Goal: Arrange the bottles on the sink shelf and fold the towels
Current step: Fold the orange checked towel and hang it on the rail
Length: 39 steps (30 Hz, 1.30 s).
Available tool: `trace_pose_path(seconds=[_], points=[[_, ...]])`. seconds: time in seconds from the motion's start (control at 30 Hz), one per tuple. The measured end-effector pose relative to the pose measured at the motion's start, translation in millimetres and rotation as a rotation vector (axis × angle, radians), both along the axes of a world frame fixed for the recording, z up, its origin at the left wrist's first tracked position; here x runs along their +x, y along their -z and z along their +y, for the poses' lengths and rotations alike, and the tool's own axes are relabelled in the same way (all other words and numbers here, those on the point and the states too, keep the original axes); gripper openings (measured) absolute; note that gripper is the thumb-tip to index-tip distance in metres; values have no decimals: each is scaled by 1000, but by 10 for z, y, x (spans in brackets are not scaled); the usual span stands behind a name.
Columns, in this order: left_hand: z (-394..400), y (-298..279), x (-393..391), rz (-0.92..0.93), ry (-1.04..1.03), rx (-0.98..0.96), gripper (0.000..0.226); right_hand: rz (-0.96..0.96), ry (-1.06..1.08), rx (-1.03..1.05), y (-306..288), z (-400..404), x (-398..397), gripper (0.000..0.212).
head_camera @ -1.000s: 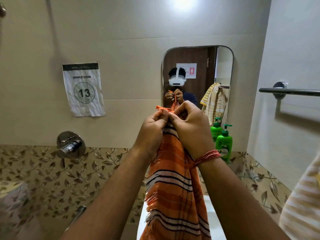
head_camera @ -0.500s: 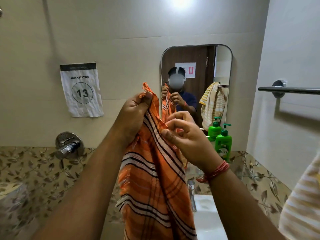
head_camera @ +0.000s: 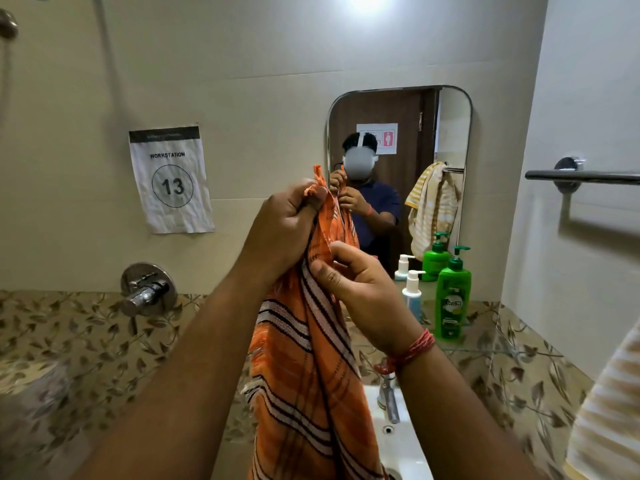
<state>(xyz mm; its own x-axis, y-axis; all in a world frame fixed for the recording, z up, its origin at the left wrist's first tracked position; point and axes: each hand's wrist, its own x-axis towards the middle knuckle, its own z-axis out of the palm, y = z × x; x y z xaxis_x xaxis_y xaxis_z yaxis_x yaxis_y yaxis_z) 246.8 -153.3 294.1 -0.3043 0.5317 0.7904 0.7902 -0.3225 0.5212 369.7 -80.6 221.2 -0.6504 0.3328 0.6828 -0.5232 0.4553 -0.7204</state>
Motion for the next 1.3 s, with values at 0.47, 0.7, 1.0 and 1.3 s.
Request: trace_pose_path(seconds=[0.47,0.7,1.0,1.3], points=[[-54,-91,-267,-298,-140,256,29,-370,-340,-190,457,72,222,32],[-99,-21,-684,-404,-320,252,16,-403,-38,-172,451,424,493,47],[-138,10,-700,-471,-331,317,20,-384,485,311,466,499,488,44],[-145,-14,-660,-379,-276,289,29,-109,673,308,620,555,482,37]])
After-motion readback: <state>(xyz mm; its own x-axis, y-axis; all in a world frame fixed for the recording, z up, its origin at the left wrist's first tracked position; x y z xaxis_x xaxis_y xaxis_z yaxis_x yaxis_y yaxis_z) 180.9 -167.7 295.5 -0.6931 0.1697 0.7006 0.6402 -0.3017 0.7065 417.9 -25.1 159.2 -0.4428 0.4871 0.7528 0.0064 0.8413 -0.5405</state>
